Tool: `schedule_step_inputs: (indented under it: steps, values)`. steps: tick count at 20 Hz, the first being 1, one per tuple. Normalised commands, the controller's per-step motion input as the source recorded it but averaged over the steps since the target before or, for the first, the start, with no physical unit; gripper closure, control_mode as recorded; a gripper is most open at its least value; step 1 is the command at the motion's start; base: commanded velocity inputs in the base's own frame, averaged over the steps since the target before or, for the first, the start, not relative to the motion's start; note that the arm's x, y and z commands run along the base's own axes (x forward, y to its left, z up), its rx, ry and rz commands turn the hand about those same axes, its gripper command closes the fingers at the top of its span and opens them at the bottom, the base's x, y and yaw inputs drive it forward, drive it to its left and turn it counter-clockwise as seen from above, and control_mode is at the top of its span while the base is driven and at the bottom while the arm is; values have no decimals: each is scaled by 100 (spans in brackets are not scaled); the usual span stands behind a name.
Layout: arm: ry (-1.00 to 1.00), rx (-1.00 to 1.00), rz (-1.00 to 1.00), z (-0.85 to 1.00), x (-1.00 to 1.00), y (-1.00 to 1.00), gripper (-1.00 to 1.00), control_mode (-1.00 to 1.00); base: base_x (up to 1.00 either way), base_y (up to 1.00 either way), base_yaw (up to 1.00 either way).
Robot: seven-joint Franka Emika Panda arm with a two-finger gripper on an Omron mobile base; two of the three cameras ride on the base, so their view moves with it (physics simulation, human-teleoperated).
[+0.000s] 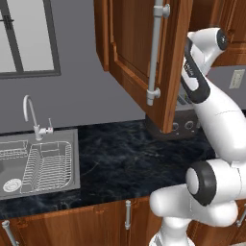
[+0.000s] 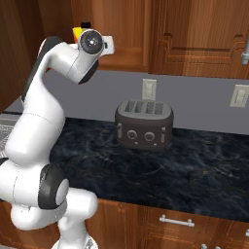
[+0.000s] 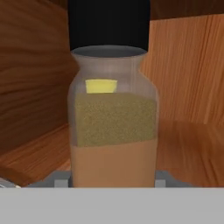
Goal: Take the cinnamon bottle from the cabinet and place it on the dining table, next to the plate with the cupcake. Then take the chocolate from the dining counter and place it on the cupcake plate.
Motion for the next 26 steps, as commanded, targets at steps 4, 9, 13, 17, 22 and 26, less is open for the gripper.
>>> schedule_step_inputs:
  steps: [4, 9, 13, 17, 22, 26]
  values:
    - [0, 0, -2, -1, -86, -10, 100, -100, 0, 0, 0]
    - [0, 0, 0, -29, -80, -8, 100, -100, 0, 0, 0]
    - [0, 0, 0, -44, -71, -2, 100, -100, 0, 0, 0]
    - [5, 5, 0, -44, -49, -10, 100, -100, 0, 0, 0]
    - [3, 7, 0, -40, -46, -1, 100, -100, 0, 0, 0]
    - [7, 13, 3, -30, -19, -1, 100, -100, 0, 0, 0]
